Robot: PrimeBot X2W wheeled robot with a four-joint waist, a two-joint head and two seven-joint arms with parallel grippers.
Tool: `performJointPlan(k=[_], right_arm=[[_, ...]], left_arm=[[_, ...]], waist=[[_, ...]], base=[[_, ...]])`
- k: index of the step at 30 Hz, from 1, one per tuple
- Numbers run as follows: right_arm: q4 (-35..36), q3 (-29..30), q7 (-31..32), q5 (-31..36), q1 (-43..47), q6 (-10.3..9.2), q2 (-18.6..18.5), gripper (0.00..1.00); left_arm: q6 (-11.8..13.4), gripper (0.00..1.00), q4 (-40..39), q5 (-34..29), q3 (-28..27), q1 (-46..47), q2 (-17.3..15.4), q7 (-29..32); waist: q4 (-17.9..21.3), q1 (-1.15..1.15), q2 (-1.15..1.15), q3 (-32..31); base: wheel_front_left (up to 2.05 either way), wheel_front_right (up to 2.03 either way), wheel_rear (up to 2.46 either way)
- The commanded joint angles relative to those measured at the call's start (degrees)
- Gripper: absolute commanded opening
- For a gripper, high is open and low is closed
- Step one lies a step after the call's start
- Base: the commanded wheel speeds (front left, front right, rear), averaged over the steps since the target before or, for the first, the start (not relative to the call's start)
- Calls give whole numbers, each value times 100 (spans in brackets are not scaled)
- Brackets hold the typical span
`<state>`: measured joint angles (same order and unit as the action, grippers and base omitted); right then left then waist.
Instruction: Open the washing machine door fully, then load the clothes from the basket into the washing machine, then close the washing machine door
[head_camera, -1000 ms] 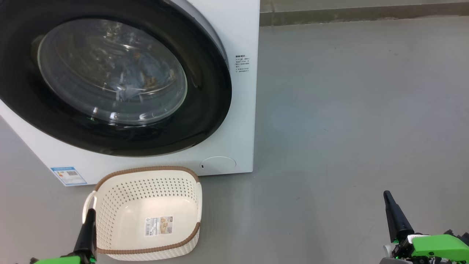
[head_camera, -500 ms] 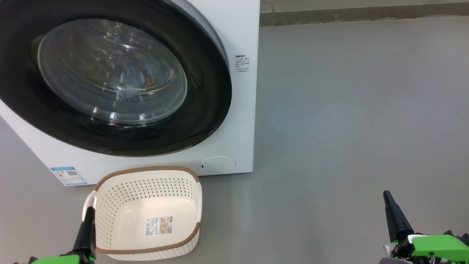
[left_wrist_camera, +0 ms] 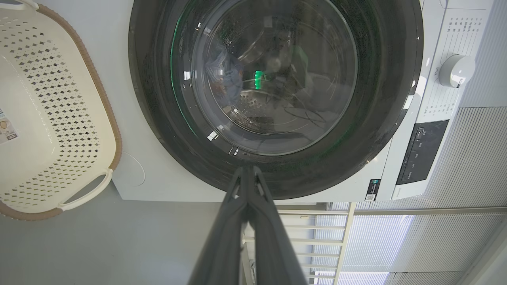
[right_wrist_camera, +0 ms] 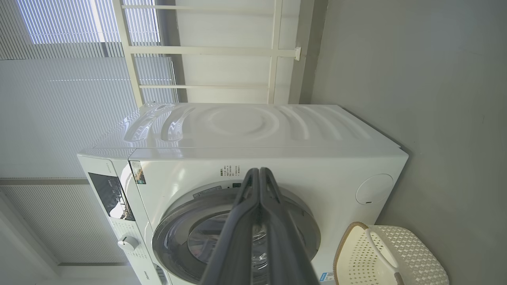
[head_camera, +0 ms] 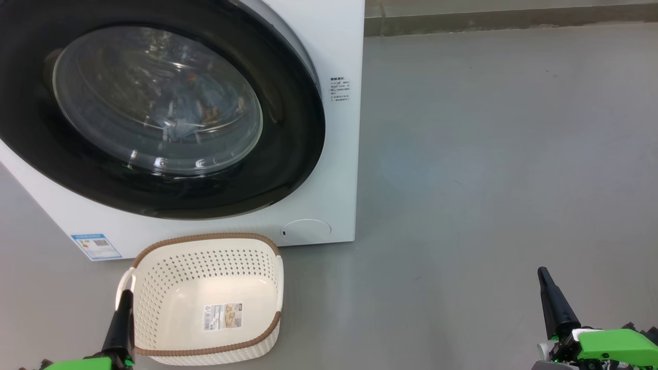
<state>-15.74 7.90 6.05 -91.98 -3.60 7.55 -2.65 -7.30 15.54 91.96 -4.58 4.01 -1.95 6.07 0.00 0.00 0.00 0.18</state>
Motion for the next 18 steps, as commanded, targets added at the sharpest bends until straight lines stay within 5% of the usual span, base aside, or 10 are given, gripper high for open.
performJointPlan(k=[1, 18], right_arm=[[171, -136, 46, -16, -259, -6, -22, 0], [171, -137, 45, -17, -259, -6, -22, 0]], left_arm=[[-19, 0, -151, 17, -198, 218, -95, 45], [-19, 0, -151, 16, -199, 218, -94, 45]], waist=[[0, 0, 0, 0], [0, 0, 0, 0]], base=[[0, 0, 0], [0, 0, 0]])
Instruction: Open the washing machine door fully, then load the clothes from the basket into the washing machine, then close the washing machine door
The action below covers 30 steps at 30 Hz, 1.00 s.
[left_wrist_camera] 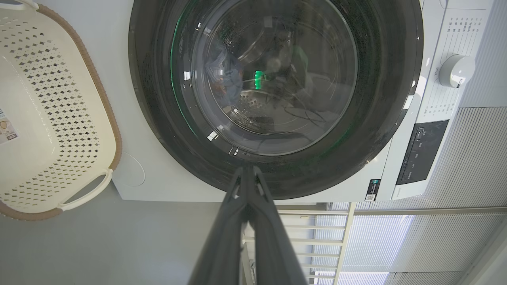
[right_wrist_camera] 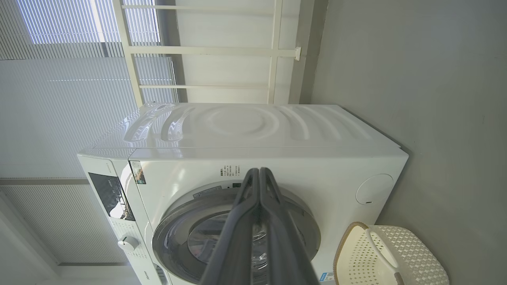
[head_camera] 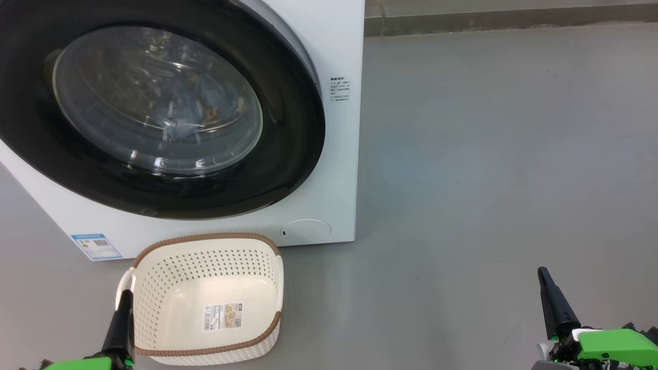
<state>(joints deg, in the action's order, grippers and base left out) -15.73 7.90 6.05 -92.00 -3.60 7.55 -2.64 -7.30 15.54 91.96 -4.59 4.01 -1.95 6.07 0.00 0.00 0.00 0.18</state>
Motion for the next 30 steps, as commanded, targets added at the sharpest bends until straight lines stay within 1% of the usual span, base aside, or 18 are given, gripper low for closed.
performJointPlan(k=[1, 30], right_arm=[[170, -137, 45, -16, -258, -6, -24, 0], [170, -138, 45, -17, -258, -6, -24, 0]], left_arm=[[-19, 0, -151, 16, -198, 218, -94, 45], [-19, 0, -151, 16, -199, 218, -94, 46]], waist=[[0, 0, 0, 0], [0, 0, 0, 0]], base=[[0, 0, 0], [0, 0, 0]])
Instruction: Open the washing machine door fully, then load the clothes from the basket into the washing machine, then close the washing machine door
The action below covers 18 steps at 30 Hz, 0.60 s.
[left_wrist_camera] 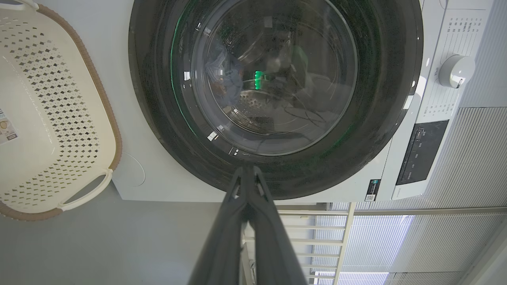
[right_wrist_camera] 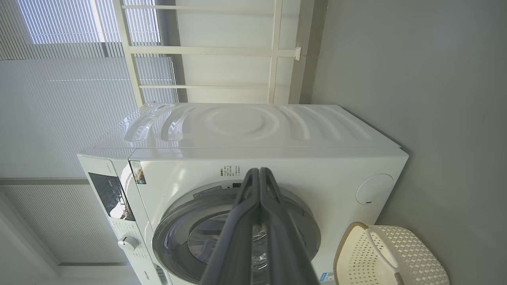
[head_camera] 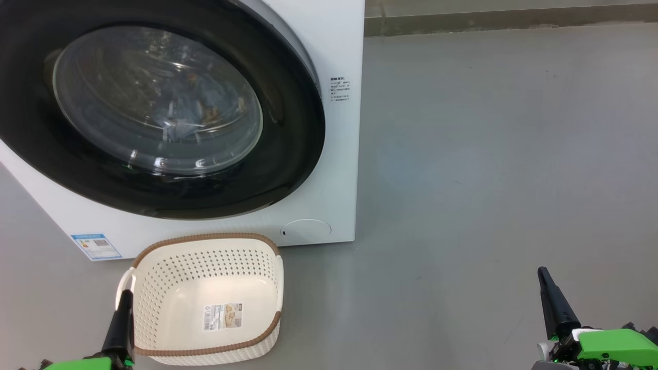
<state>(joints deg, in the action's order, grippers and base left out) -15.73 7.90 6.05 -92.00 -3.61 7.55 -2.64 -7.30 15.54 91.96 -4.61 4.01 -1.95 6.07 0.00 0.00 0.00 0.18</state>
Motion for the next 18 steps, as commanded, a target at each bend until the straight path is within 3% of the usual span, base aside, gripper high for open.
performJointPlan(k=[1, 18], right_arm=[[170, -138, 44, -17, -257, -6, -24, 0], [170, -138, 44, -17, -257, -6, -24, 0]], left_arm=[[-19, 0, -151, 16, -197, 218, -94, 46], [-19, 0, -151, 15, -197, 218, -93, 46]], waist=[[0, 0, 0, 0], [0, 0, 0, 0]], base=[[0, 0, 0], [0, 0, 0]])
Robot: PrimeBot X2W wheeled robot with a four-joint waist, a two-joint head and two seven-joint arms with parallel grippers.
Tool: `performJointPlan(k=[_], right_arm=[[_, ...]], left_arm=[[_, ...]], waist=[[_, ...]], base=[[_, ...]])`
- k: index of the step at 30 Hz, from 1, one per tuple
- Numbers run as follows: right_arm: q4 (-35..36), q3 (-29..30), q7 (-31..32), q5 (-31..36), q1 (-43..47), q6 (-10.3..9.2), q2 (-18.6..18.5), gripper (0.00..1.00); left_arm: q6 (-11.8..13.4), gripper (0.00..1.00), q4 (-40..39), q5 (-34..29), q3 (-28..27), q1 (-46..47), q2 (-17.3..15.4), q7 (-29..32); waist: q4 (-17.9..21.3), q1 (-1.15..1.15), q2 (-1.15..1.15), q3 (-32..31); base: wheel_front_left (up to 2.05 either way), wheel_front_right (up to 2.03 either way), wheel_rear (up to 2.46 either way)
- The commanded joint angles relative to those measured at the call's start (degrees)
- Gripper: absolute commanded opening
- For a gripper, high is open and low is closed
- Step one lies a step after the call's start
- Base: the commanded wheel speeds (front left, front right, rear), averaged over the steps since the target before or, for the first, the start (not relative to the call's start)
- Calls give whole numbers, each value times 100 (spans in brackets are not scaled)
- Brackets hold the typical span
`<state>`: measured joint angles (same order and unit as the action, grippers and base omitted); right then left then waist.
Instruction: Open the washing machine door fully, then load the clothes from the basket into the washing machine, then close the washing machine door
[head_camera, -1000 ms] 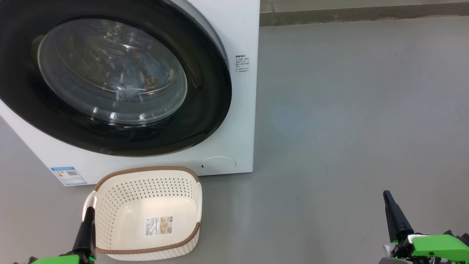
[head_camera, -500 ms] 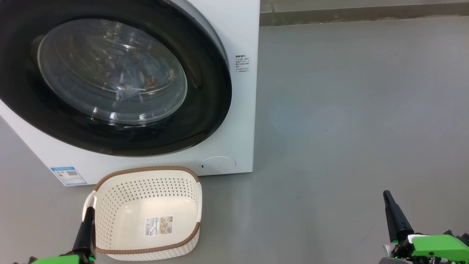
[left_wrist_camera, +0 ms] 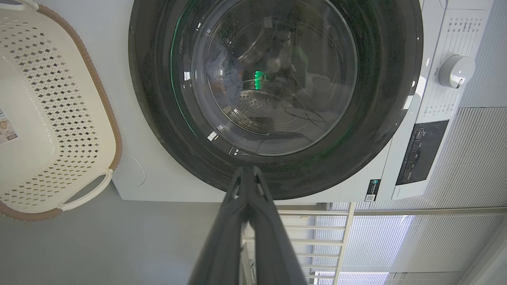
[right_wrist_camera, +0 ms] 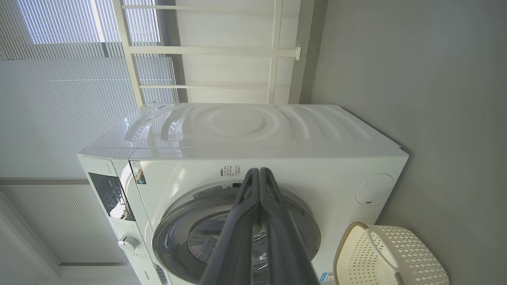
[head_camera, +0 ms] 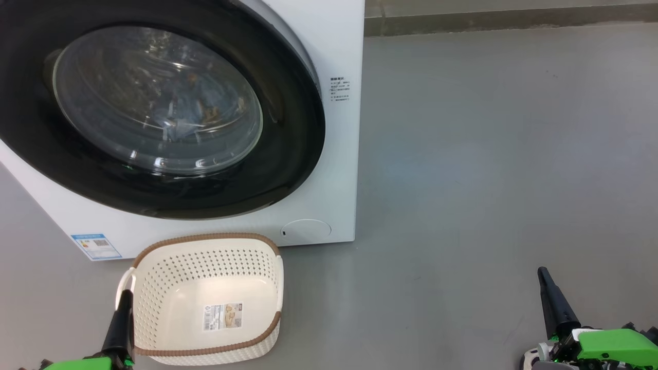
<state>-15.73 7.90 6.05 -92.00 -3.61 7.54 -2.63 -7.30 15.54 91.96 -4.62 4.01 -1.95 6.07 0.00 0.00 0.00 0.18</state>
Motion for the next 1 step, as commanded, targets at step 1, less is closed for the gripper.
performJointPlan(k=[1], right_arm=[[170, -138, 44, -17, -257, -5, -25, 0]], left_arm=[[-19, 0, -151, 15, -196, 218, -93, 46]], waist=[[0, 0, 0, 0]], base=[[0, 0, 0]])
